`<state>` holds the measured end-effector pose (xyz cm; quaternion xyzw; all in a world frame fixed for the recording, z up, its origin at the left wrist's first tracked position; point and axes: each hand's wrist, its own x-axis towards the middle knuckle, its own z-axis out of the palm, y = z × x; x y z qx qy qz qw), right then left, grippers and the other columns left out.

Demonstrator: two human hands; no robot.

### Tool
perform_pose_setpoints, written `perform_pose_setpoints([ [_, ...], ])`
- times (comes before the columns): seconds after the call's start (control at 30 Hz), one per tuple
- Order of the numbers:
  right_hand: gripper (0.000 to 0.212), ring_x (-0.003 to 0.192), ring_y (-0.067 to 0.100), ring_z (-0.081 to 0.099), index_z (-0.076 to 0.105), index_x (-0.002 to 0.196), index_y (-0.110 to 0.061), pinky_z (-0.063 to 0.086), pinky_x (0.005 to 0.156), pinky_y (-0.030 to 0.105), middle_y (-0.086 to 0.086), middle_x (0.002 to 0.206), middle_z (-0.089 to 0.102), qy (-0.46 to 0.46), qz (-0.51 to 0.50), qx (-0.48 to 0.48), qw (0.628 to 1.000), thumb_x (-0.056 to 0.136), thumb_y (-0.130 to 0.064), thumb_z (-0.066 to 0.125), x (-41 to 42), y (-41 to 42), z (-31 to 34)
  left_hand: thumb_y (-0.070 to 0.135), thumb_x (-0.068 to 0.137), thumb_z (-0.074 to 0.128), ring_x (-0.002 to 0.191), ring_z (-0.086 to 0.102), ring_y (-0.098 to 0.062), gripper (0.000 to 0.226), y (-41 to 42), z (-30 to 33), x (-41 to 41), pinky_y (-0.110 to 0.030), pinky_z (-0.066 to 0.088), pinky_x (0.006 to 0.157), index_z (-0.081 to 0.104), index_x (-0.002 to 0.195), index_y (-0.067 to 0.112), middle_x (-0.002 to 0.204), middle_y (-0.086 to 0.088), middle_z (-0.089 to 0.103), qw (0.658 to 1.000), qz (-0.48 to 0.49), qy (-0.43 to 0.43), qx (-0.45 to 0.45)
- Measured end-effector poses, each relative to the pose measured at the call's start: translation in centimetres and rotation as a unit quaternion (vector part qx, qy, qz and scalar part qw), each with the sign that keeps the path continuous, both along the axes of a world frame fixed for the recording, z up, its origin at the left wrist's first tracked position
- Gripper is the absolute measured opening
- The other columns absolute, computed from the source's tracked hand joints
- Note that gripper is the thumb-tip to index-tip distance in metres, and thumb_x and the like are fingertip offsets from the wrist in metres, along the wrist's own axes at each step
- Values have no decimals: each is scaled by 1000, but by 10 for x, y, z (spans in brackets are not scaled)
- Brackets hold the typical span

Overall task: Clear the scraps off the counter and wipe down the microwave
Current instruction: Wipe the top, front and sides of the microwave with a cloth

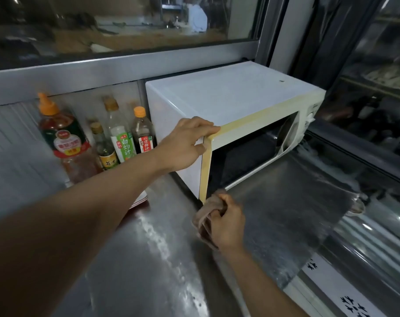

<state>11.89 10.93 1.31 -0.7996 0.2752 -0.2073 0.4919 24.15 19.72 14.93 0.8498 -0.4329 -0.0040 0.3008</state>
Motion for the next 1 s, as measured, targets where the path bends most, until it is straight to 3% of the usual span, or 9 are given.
perform_pose_setpoints([
  [0.07,30,80,3,48,63,112,-14,29,79,1,1,107,44,10,-1,-26,1000,89,1,50,-9,-6,16,2,94,47,139,25,-17,48,4,7,-5,-16,12,109,43,139,17,149,0,35,1000,3,19,14],
  [0.13,31,86,7,48,61,114,-14,27,79,-3,-3,105,42,-2,17,-52,998,89,1,50,-16,-11,32,0,94,45,142,21,-13,49,12,13,-11,-16,11,110,42,140,18,153,3,29,1000,12,17,16],
  [0.23,36,102,20,50,61,116,-14,30,78,6,5,113,50,-11,58,-103,993,85,2,53,-24,-13,53,2,95,43,142,22,-13,48,30,22,-24,-19,13,111,41,140,18,153,2,28,999,39,9,12],
  [0.33,38,106,22,49,61,116,-13,29,80,9,10,118,52,-30,83,-133,987,83,3,53,-29,-12,72,4,93,47,138,30,-17,48,54,32,-38,-25,23,111,42,139,16,150,-2,35,997,72,16,27],
  [0.5,38,106,22,49,61,116,-14,28,81,9,11,118,51,-58,132,-161,976,84,3,52,-42,-4,96,4,90,54,130,40,-18,51,103,36,-68,-5,22,87,45,138,15,144,-4,43,988,137,23,68],
  [0.57,37,105,22,49,61,116,-13,27,79,8,10,118,51,-66,148,-176,971,84,3,51,-49,-3,105,4,88,56,125,45,-20,49,120,37,-84,-6,24,80,48,135,16,140,-6,48,984,160,22,73],
  [0.73,36,99,18,44,62,115,-11,26,78,11,-2,108,41,-60,187,-205,959,84,3,50,-68,-5,115,11,89,58,126,47,-23,51,151,28,-128,-23,34,98,43,138,15,141,-7,47,967,212,68,124],
  [0.83,37,94,13,39,62,114,-17,27,77,13,-4,107,38,-57,202,-211,955,84,1,50,-73,-3,119,15,90,58,128,44,-20,54,165,20,-150,-21,32,95,39,140,15,143,-3,45,959,227,84,148],
  [1.0,35,92,13,40,50,99,-29,31,76,16,-3,105,40,-83,226,-212,947,85,2,51,-78,9,130,16,91,57,131,41,-22,55,175,23,-162,-29,33,105,37,142,15,145,-4,42,958,232,76,152],
])
